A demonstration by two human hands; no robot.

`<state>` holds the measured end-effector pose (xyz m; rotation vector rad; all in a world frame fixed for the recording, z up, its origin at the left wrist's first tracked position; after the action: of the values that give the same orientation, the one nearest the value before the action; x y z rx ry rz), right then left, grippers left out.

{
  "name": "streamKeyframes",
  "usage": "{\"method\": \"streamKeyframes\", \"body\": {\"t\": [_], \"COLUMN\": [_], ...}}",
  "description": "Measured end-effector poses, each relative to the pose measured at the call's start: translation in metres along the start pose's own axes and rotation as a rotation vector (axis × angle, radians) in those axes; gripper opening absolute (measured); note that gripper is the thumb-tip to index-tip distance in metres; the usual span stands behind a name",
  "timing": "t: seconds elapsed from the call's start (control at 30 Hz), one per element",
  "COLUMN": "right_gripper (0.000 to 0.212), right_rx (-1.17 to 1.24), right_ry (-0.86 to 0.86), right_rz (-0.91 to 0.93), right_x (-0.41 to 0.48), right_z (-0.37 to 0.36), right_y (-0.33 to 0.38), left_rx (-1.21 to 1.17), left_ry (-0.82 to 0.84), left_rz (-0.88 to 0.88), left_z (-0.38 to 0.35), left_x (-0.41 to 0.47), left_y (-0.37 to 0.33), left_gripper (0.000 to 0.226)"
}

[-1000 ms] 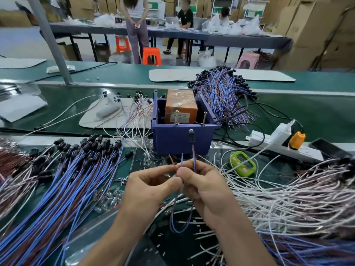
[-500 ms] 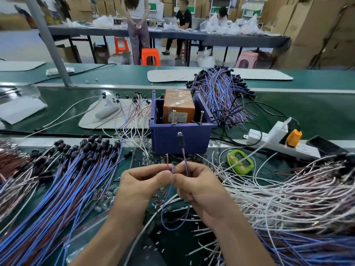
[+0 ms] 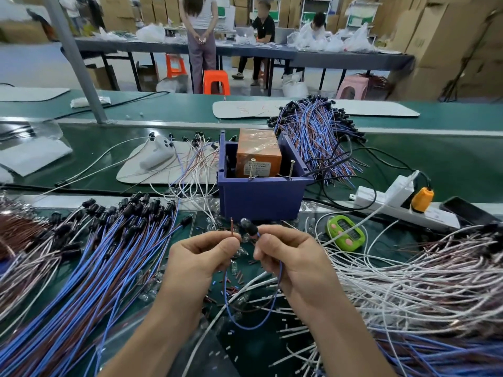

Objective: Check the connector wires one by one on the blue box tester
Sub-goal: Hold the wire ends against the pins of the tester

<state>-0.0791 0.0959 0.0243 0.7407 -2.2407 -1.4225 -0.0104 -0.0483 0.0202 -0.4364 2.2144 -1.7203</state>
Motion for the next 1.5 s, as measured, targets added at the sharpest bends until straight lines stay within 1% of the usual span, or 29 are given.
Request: {"method": "streamKeyframes", "body": {"t": [0.2,0.37,0.43,0.47,0.53,0.6,0.67,0.77,0.8,0.87,0.9,0.93,1.0,1.07,1.13,1.23,1.33,1.37,1.43,1.5], "right_gripper": [0.013,0.012,0.015,0.022,0.028,0.024,0.017,0.005,0.002,0.011,0.014,0.017,0.018,0.018,0.02,0.034,0.031,0.034,0.043,0.045], "right_rx": [0.047,0.094,0.132,0.128,-0.019,-0.213,-0.336,-0.408,-0.402,-0.356,-0.323,-0.302,-0.331,-0.34,-0.275,-0.016,0.235,0.3,0.401,0.449], "right_ry": [0.03,-0.024,-0.05,-0.058,-0.084,-0.157,-0.228,-0.208,-0.186,-0.168,-0.186,-0.222,-0.305,-0.329,-0.286,-0.266,-0.327,-0.357,-0.42,-0.472], "right_rz": [0.028,-0.003,-0.042,-0.066,-0.103,-0.138,-0.179,-0.195,-0.187,-0.163,-0.15,-0.138,-0.116,-0.09,-0.087,-0.109,-0.072,-0.047,0.018,0.085], "right_x": [0.0,0.001,0.002,0.003,0.002,0.002,0.003,0.003,0.003,0.003,0.003,0.003,0.002,0.0,-0.001,0.0,0.001,0.001,0.001,0.001], "right_z": [0.002,0.003,0.003,0.003,0.002,0.0,-0.001,-0.007,-0.01,-0.014,-0.015,-0.015,-0.015,-0.018,-0.022,-0.021,-0.013,-0.009,0.0,0.007], "right_y": [0.001,0.001,-0.001,-0.003,-0.006,-0.011,-0.017,-0.023,-0.022,-0.021,-0.02,-0.02,-0.022,-0.024,-0.025,-0.019,-0.01,-0.007,-0.003,0.002], "left_rx": [-0.004,-0.009,-0.039,-0.09,-0.255,-0.384,-0.461,-0.501,-0.497,-0.473,-0.439,-0.382,-0.248,-0.199,-0.193,-0.215,-0.245,-0.261,-0.297,-0.305], "left_ry": [0.011,0.015,0.019,0.031,0.069,0.1,0.127,0.143,0.137,0.115,0.094,0.056,-0.061,-0.171,-0.229,-0.25,-0.194,-0.163,-0.119,-0.114], "left_rz": [-0.018,-0.023,-0.003,0.02,0.085,0.148,0.19,0.201,0.195,0.165,0.139,0.111,0.075,0.073,0.067,0.035,0.06,0.084,0.136,0.183], "left_z": [0.001,0.002,0.001,0.001,-0.002,-0.003,-0.003,-0.004,-0.005,-0.006,-0.007,-0.008,-0.01,-0.012,-0.014,-0.012,-0.008,-0.006,-0.003,0.0], "left_x": [0.001,0.001,0.002,0.002,0.003,0.003,0.003,0.005,0.006,0.007,0.007,0.006,0.005,0.003,0.002,0.002,0.001,0.001,0.004,0.006], "left_y": [0.0,0.0,0.001,0.002,0.004,0.005,0.006,0.007,0.007,0.008,0.009,0.009,0.013,0.017,0.019,0.016,0.01,0.007,0.003,0.0], "left_gripper": [0.036,0.033,0.026,0.019,0.009,0.007,0.008,0.017,0.018,0.014,0.009,0.006,0.012,0.018,0.018,0.02,0.026,0.026,0.023,0.021]}}
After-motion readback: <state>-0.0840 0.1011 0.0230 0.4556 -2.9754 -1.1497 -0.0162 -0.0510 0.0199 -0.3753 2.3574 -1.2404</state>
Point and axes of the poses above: each hand's wrist, its own x-axis towards the middle knuckle, its own z-axis out of the back of the hand, y = z × x, the point moved 2 cm from there along x, towards the middle knuckle, and after that the axes turned 6 degrees about y, right-handed, at the moved point
